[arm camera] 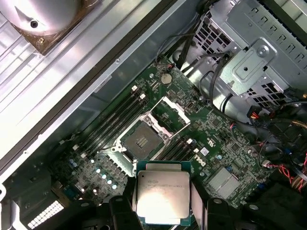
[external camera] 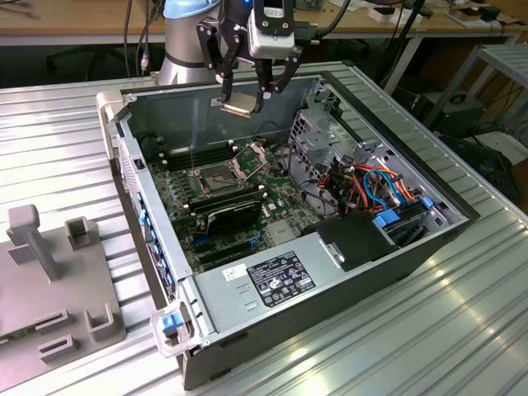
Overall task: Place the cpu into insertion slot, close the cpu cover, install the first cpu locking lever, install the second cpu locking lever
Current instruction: 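Place the cpu into insertion slot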
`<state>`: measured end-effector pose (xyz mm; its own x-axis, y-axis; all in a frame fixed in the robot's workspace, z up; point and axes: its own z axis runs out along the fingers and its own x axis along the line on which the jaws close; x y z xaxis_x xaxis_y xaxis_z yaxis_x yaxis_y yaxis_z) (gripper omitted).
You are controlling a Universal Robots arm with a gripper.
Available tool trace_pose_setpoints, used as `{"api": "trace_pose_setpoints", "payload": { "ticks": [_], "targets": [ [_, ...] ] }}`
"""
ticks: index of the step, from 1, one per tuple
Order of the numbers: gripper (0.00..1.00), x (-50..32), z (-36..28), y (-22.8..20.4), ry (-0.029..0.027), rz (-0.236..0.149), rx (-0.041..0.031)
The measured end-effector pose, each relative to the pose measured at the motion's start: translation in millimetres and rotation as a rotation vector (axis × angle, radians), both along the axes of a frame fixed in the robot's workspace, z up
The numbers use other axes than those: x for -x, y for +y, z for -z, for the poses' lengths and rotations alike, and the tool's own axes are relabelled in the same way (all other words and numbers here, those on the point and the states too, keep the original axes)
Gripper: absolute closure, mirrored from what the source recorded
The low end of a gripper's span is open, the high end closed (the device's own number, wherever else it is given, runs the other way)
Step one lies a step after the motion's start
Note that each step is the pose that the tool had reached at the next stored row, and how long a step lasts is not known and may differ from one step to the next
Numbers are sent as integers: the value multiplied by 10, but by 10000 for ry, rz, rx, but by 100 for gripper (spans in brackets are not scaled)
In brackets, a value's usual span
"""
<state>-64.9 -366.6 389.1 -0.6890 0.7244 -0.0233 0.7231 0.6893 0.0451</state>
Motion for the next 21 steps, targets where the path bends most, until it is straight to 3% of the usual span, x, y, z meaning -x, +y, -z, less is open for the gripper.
{"api": "trace_pose_setpoints", "payload": {
  "ticks": [9,21],
  "targets": [
    [46,0,11,1,0,996,0],
    [46,0,23,1,0,1953,0]
  ]
}}
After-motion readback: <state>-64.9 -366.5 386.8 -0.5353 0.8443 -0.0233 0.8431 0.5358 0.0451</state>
